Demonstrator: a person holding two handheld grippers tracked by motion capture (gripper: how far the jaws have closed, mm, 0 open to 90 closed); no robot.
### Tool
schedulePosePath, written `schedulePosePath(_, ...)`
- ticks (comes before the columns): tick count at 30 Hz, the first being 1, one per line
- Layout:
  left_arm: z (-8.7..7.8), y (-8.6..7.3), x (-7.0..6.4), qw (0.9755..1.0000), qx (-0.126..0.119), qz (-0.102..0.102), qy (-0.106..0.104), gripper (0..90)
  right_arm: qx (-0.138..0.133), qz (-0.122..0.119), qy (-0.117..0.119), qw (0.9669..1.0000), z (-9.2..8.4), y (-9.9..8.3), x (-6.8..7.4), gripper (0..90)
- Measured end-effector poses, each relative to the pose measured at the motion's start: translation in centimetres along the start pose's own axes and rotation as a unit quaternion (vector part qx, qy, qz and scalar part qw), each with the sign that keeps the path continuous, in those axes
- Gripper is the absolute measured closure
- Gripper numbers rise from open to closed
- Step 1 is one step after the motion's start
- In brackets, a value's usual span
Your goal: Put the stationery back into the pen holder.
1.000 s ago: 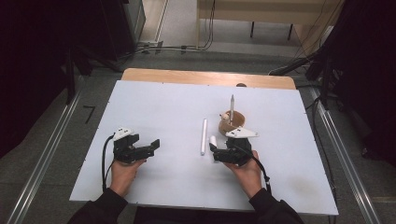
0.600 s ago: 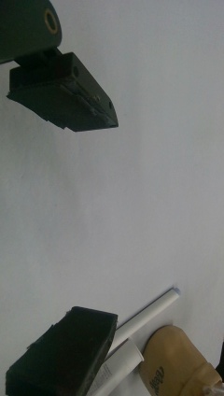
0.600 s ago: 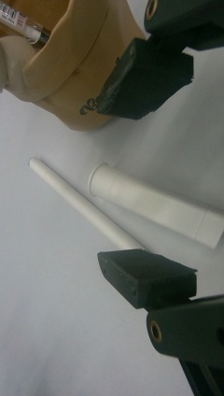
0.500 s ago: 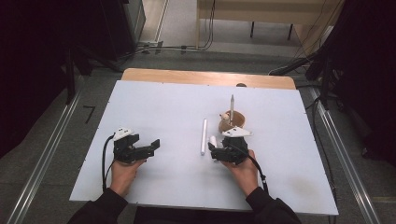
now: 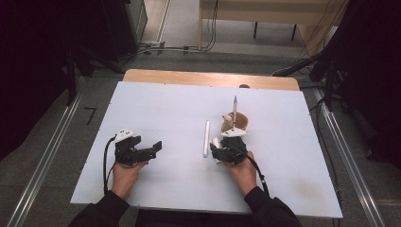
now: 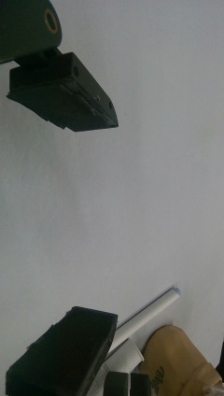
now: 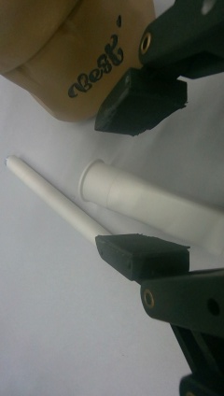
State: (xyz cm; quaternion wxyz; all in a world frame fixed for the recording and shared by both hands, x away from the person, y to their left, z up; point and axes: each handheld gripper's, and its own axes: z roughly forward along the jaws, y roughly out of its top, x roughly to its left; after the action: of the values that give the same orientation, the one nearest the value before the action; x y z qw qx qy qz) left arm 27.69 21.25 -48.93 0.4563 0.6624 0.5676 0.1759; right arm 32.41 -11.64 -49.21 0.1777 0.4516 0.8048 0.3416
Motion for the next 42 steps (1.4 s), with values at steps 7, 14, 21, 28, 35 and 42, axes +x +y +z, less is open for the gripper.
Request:
schedulePosePath(7,0.0,0.0,0.0,1.0000,0.000,0.000,-0.001,6.6,0.003,0.008,0.003,1.0000,0.4,0.2,-0.1,44.6)
schedulePosePath(14,0.0,0.0,0.0,1.0000,0.000,-0.001,-0.001,6.6,0.010,0.006,-0.007,0.9999,0.9,0.3,0.3,48.1)
schedulePosePath(21,0.0,0.0,0.0,1.0000,0.000,-0.001,-0.001,6.6,0.018,0.008,-0.008,0.9998,1.1,0.4,0.3,48.7)
schedulePosePath(28,0.0,0.0,0.0,1.0000,0.000,-0.001,-0.001,6.6,0.022,0.012,-0.007,0.9997,1.2,0.4,0.4,51.5)
schedulePosePath(35,0.0,0.0,0.1,1.0000,0.000,-0.001,-0.001,6.6,0.024,0.011,-0.008,0.9996,1.1,0.4,0.4,54.1)
schedulePosePath(42,0.0,0.0,0.1,1.0000,-0.001,-0.001,-0.001,6.6,0.033,0.024,0.003,0.9991,1.2,0.4,0.1,56.8)
